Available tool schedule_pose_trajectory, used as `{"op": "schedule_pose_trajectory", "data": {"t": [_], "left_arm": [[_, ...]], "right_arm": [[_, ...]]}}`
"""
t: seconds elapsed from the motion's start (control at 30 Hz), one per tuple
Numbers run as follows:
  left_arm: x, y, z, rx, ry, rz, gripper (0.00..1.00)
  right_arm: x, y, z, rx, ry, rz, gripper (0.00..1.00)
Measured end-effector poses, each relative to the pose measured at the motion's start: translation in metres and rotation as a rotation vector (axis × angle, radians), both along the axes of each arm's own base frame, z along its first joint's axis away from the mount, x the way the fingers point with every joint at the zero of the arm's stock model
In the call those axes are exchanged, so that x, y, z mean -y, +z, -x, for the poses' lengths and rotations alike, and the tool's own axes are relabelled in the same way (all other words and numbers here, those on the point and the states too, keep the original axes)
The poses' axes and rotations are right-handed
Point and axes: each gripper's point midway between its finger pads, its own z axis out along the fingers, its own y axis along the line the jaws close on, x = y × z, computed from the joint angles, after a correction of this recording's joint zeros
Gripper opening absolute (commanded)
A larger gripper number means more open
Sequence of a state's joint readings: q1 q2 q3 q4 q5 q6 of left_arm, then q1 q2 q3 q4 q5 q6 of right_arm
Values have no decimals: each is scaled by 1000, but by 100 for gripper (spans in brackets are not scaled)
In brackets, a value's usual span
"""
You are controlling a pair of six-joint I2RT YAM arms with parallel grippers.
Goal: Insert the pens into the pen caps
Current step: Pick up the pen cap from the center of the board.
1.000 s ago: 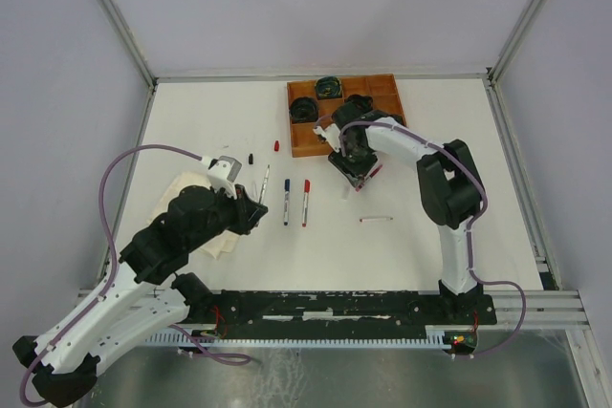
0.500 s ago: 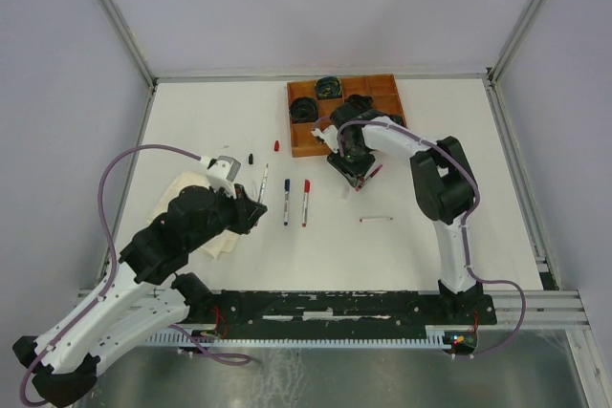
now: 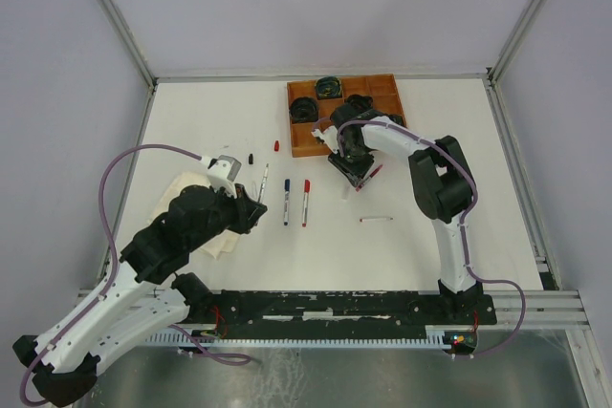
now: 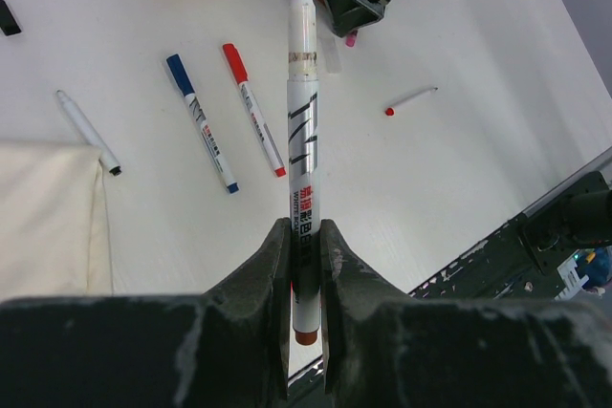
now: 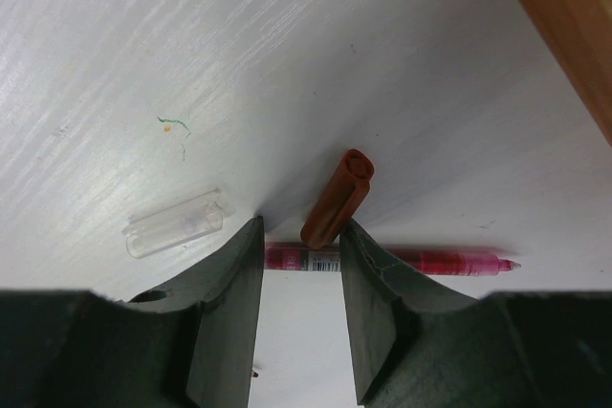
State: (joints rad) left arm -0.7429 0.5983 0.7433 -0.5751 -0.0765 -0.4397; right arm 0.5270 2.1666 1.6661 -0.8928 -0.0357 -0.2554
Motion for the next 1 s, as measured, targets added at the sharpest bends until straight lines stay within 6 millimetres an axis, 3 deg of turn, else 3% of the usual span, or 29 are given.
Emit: {"op": "schedule_pose_trajectory", "data": {"t": [0.6, 0.8, 1.0], "left_arm": [[0, -1, 0, -2, 0, -2, 3], [0, -1, 0, -3, 0, -3, 3], [0, -1, 0, -2, 0, -3, 3]], "right_arm": [[-9, 0, -12, 38, -78, -39, 49], [-11, 0, -16, 50, -102, -50, 45], [-11, 0, -19, 61, -114, -51, 34]]}}
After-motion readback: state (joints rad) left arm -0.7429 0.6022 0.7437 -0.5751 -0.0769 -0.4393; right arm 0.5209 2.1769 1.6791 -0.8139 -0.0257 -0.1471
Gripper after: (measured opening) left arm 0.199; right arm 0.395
